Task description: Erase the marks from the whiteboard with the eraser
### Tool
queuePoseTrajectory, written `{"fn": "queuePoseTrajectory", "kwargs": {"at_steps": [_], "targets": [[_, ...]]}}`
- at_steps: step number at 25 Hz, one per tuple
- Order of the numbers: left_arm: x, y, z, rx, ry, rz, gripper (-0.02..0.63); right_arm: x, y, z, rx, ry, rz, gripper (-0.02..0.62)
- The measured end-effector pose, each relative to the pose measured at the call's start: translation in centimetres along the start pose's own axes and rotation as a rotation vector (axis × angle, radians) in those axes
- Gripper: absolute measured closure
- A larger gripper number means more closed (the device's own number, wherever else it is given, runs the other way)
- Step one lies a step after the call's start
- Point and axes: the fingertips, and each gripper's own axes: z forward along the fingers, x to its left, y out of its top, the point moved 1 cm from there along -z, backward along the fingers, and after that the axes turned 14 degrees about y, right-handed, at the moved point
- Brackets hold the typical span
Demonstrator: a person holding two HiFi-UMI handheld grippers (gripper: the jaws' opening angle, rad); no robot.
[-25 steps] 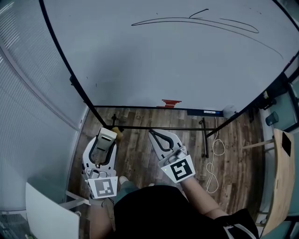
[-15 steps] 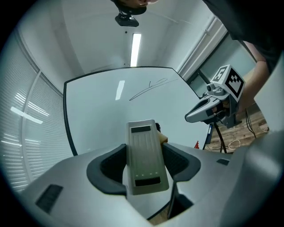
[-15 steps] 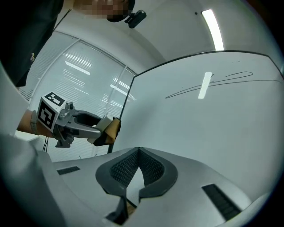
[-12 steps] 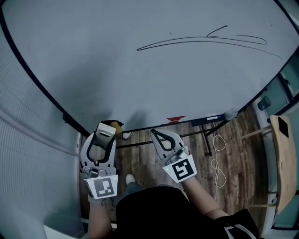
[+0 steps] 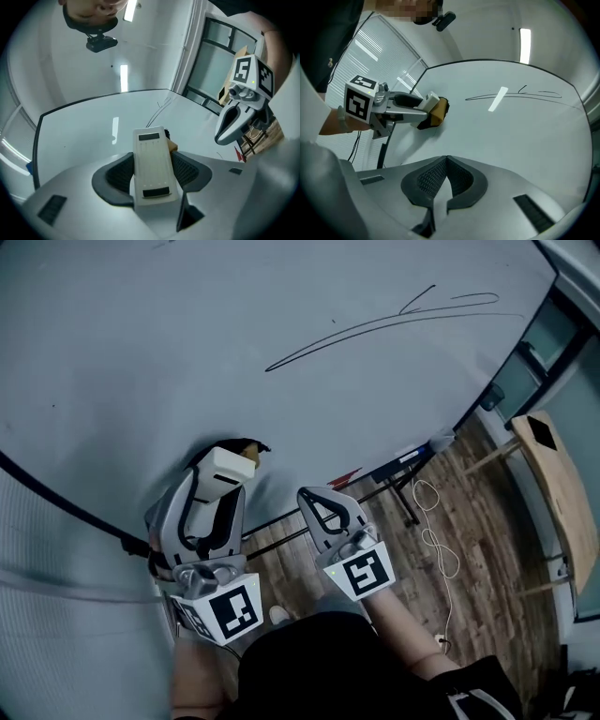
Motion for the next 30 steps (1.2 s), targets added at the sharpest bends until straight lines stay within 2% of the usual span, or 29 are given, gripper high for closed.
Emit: {"fn": "queuePoseTrajectory", "kwargs": {"at_steps": [3,8,13,18,24,30], "targets": [[0.1,1.5,3.0,-0.046,0.01,-0.002,0.341,-1.7,0.1,-1.1,0.014,-0.074,-0.006,0.568],[0.2,2.7,6.3,-0.046,0.074,0.019,0.341,-4.2,-0.3,-3.6,0.029,-0.155,-0.011,0.568],[-0.7,5.4,8.7,-0.073,0.117,0.067,0.341,-6.8,-0.8,-6.0,0.043,-0.2,-0.011,0.568],[-2.0,7.9,11.2,-0.1,0.144,0.055,0.341,-9.0,-1.6,-7.9,0.054,-0.22,-0.006,0.568],[-4.6,11.4,14.8,-0.165,0.128,0.008,0.339,-12.0,-2.2,-11.0,0.06,-0.278,-0.004,0.568],[-9.0,14.3,18.5,-0.164,0.117,0.047,0.339,-15.0,-3.4,-16.3,0.104,-0.376,-0.008,0.568]]}}
